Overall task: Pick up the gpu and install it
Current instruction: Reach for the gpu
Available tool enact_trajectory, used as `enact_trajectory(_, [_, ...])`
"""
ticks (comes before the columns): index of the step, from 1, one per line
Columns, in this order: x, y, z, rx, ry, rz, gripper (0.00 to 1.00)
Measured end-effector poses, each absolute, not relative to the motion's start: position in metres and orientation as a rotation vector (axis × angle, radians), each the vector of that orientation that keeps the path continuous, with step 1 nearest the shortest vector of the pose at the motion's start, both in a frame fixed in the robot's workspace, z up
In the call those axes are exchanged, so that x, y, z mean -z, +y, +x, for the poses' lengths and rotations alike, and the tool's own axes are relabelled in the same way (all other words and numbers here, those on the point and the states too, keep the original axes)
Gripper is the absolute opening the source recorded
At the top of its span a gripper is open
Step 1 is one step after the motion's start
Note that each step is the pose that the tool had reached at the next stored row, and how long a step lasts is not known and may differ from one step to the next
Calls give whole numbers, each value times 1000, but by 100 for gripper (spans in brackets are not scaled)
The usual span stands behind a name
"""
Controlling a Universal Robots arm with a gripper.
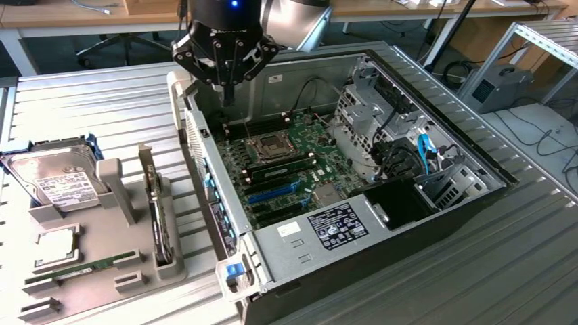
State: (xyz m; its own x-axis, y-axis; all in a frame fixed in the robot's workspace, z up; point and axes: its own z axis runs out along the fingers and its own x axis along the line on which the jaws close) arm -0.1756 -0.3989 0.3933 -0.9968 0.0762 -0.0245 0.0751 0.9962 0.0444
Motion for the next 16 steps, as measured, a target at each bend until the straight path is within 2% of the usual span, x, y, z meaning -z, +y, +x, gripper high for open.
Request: enact_trajectory(16, [-393, -399, -181, -68, 3113, 118, 11])
